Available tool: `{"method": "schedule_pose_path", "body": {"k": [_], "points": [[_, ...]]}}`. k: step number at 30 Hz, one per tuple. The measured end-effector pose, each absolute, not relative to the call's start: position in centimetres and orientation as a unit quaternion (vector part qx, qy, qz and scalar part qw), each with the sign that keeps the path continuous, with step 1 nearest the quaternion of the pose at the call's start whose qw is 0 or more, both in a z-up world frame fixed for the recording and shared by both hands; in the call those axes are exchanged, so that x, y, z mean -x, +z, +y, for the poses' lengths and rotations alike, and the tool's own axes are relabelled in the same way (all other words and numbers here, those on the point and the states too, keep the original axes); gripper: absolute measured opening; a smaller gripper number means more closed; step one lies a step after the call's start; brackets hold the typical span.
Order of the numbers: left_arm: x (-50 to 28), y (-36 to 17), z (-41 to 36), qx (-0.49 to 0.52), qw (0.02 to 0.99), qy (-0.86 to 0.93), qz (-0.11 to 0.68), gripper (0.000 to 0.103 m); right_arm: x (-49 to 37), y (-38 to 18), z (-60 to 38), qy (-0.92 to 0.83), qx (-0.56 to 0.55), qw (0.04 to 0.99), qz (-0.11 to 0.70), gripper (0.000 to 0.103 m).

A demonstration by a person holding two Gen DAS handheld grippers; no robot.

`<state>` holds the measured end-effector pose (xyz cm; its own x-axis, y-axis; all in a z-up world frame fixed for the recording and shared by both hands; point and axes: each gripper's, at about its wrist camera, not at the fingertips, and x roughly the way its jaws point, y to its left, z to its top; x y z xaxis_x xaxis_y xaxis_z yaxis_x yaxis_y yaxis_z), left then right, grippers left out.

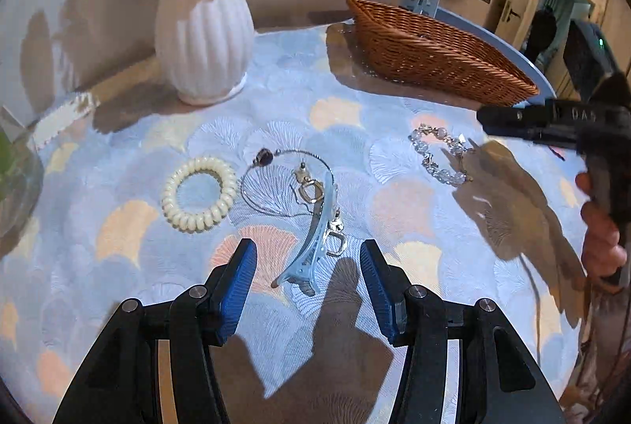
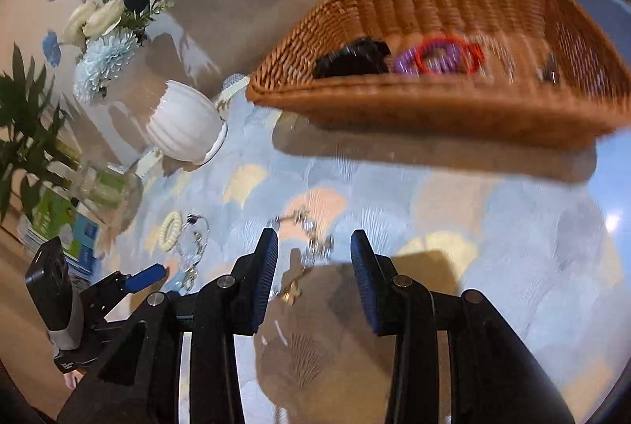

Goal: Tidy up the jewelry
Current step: 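Move both open tools back over the remaining jewelry, then grasp the silver chain bracelet with the right tool while the left tool grasps the blue claw clip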

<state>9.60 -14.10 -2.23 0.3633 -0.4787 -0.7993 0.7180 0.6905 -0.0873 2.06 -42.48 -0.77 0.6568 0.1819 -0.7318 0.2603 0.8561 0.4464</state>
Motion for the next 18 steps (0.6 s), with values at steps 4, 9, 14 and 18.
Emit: {"method": "schedule_pose_path", "body": {"k": [4,9,14,18], "points": [[-9.6,-2.6,-14.0,-0.137,0.813,-0.372,0.427,0.056,-3.8,-0.7,-41.8,-0.034,-0.22,0.872,0.436,0.042],[-9.9,-2.5,-13.6,-0.128,0.82,-0.363,0.424,0.047,-5.7,-2.2,-40.2,-0.012,-0.182,0.867,0.464,0.037],[-9.9,-2.6,-13.6,-0.121,0.812,-0.378,0.428,0.047,-6.5,-2.6,-36.5,-0.052,-0.038,0.881,0.468,0.019],[-9.3,-2.7,-14.6,-0.147,0.815,-0.372,0.419,0.047,-5.9,-2.8,-34.7,-0.066,0.012,0.885,0.46,0.012]]}}
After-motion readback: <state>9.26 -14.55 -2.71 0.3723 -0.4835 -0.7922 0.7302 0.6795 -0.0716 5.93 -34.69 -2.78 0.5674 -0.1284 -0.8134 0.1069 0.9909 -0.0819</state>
